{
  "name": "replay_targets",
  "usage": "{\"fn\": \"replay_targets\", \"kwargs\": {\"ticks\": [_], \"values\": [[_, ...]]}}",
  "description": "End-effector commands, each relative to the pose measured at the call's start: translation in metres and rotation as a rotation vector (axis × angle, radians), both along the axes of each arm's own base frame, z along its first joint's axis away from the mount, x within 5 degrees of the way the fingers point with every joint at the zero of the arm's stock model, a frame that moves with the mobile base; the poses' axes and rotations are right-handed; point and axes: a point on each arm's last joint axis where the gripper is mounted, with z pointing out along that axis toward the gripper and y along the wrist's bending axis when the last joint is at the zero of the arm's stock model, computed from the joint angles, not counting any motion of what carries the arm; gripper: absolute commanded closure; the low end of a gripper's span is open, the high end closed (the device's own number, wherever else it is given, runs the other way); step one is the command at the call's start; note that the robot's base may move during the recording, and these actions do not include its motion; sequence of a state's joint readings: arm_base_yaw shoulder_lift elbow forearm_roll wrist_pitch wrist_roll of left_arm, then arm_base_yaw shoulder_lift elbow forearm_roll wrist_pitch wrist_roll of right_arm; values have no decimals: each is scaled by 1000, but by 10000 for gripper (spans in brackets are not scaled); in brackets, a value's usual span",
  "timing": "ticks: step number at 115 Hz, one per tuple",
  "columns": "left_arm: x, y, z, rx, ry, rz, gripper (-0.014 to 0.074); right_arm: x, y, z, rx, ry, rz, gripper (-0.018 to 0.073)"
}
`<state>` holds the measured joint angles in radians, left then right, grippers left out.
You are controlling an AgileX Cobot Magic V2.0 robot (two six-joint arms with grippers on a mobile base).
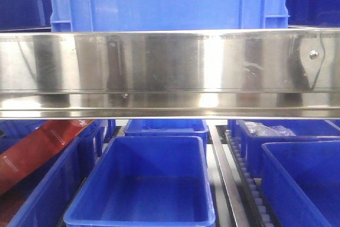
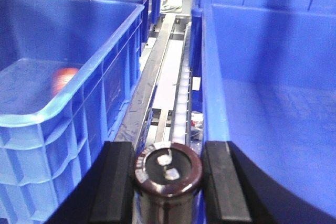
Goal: Place cylindrical capacitor in blue bin on shelf
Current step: 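Lower the right gripper into the blue bin and release the capacitor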
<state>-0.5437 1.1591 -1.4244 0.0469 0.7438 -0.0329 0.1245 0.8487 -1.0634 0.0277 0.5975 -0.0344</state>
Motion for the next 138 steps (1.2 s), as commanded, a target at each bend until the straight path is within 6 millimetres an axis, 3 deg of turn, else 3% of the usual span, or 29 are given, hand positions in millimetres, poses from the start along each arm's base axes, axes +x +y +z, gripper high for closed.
{"fn": "replay_targets", "kwargs": {"ticks": [1, 22, 44, 62, 80, 96, 111, 138], "values": [[-17, 18, -9, -50, -33, 43, 707, -3, 0, 5, 8, -36, 2, 722], [-62, 55, -41, -94, -21, 119, 707, -6, 0, 20, 11, -62, 2, 722], [-104, 77, -64, -115, -62, 134, 707, 4, 3, 60, 58, -120, 20, 722], [-124, 86, -74, -132, -89, 133, 707, 28, 18, 84, 95, -145, 99, 722], [-132, 88, -77, -156, -94, 125, 707, 61, 52, 96, 107, -137, 219, 722], [-133, 86, -78, -185, -70, 112, 707, 94, 89, 88, 103, -87, 313, 722], [-133, 85, -78, -190, -66, 110, 707, 125, 123, 66, 87, -11, 373, 722], [-133, 85, -78, -198, -60, 106, 707, 171, 154, 16, 53, 118, 387, 722]]}}
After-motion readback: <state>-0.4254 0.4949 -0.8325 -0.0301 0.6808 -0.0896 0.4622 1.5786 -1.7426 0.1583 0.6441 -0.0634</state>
